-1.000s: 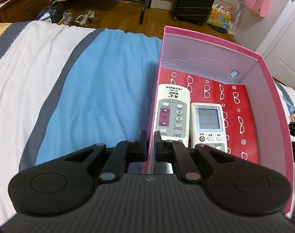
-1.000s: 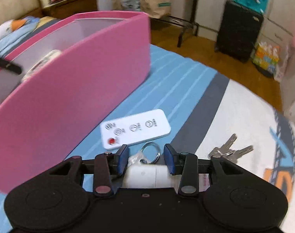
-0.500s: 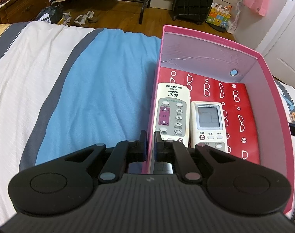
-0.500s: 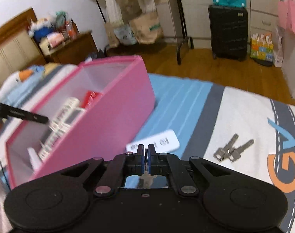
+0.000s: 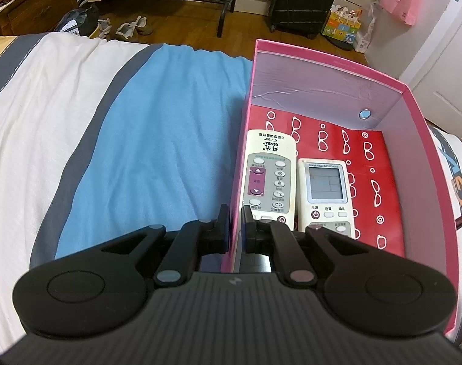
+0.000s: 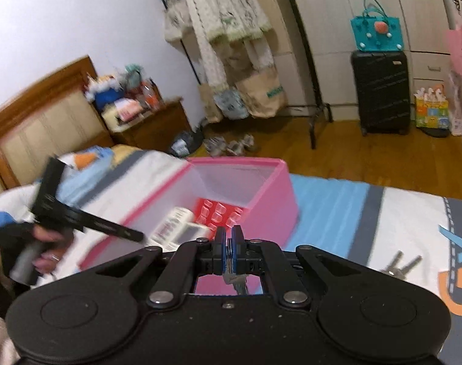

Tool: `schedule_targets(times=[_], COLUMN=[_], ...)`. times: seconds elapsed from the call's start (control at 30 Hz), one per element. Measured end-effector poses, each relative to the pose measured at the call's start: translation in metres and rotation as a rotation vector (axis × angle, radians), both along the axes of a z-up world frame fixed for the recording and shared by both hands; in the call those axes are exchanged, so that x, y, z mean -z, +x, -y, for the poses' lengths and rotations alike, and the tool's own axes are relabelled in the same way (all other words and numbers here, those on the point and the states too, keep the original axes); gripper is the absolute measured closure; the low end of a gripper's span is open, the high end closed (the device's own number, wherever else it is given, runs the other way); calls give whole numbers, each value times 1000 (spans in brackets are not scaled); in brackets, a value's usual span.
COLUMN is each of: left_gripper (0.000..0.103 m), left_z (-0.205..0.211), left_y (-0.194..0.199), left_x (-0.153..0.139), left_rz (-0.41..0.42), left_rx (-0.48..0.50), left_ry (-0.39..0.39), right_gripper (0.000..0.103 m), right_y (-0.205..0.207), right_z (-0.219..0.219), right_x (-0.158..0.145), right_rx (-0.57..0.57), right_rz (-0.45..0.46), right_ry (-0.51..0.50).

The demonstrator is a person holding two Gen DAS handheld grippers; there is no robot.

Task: Organize rigid objects
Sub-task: 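Grasp the silver keys with the right gripper, then carry the keys into the pink box and drop them on the remotes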

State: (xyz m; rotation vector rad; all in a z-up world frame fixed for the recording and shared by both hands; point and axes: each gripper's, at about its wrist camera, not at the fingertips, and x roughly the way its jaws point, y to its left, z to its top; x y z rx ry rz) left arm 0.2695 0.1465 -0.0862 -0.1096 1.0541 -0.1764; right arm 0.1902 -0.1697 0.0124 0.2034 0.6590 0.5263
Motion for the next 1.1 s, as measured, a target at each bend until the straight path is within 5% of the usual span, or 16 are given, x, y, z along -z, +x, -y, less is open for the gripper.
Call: schedule_targets(times=[0.17, 0.37, 0.67, 1.1], left_gripper=[97, 97, 97, 97], left_z=[0, -3, -4, -9], left_y=[1, 2, 4, 3], left_x=[1, 2, 2, 4], left_rz=[-3, -15, -17, -17], left_rx=[0, -15, -18, -22], left_ry=[-4, -31, -36, -52], right_gripper=[98, 98, 98, 97], right_y=[-8, 6, 28, 85], right_z=[-16, -44, -94, -137], right_x=[-29, -37, -18, 30], right_rx=[-51, -106, -160, -50], right_rz=[42, -24, -86, -269], right_ry=[64, 109, 105, 17])
